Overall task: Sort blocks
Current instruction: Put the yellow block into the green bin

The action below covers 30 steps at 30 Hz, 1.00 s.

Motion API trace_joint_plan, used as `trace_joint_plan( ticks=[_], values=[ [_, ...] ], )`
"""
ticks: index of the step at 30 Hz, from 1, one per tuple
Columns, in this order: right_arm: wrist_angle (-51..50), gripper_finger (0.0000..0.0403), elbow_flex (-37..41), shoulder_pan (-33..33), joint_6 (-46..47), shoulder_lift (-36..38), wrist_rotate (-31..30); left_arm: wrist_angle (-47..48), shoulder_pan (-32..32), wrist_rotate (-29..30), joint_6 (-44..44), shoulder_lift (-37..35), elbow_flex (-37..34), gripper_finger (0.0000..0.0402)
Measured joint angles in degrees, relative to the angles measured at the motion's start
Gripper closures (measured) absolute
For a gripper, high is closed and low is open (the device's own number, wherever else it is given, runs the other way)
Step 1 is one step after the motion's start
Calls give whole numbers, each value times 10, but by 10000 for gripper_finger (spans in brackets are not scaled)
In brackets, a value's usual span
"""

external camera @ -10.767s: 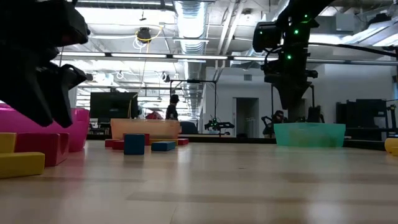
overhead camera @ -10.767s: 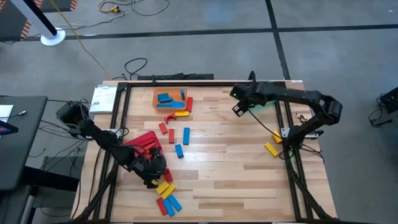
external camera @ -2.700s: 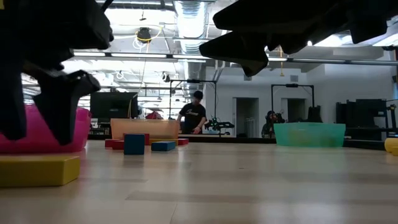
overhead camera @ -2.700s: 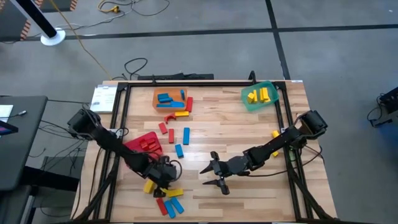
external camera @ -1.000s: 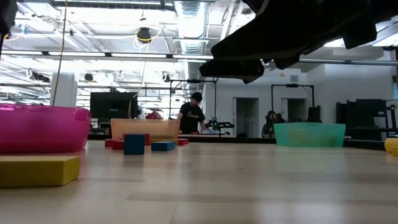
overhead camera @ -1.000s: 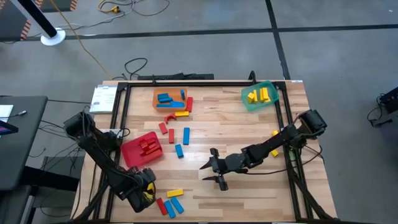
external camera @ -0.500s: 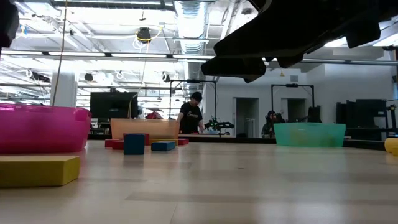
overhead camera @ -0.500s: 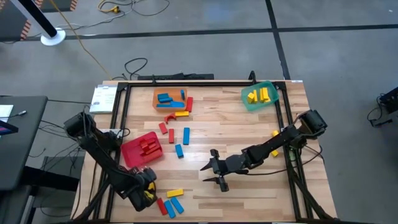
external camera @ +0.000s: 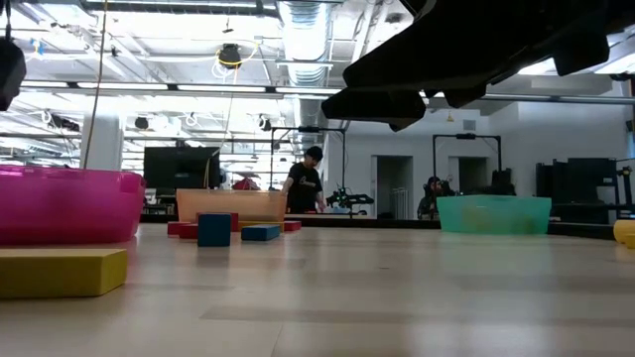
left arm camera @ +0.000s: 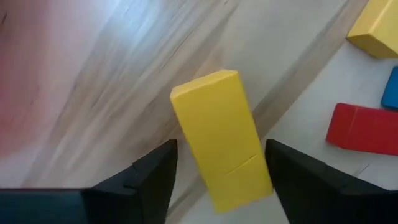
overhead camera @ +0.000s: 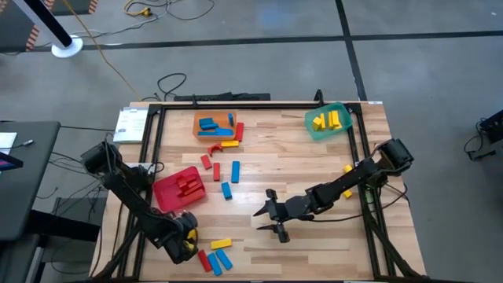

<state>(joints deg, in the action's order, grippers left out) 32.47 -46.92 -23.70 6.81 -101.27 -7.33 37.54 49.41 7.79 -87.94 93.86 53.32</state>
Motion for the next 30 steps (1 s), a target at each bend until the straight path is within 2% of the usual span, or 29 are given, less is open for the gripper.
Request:
trace_joint_plan(
  ticks=[8,14,19,25,30],
  values=[
    [0,171,0,2,0,0,0,-2,-13,12,82,0,0,273],
    [23,171,0,5,0,0,1,-25,-36,25,172,0,7,272],
    [107,171,0,7,-13,0,41,-20,-65,54,271,-1,41,256],
    [145,171,0,15,-21,0,46,-4,-109,113,412,-1,102,268],
    [145,171,0,29,8,0,38,9,-141,177,524,-1,161,266]
  ],
)
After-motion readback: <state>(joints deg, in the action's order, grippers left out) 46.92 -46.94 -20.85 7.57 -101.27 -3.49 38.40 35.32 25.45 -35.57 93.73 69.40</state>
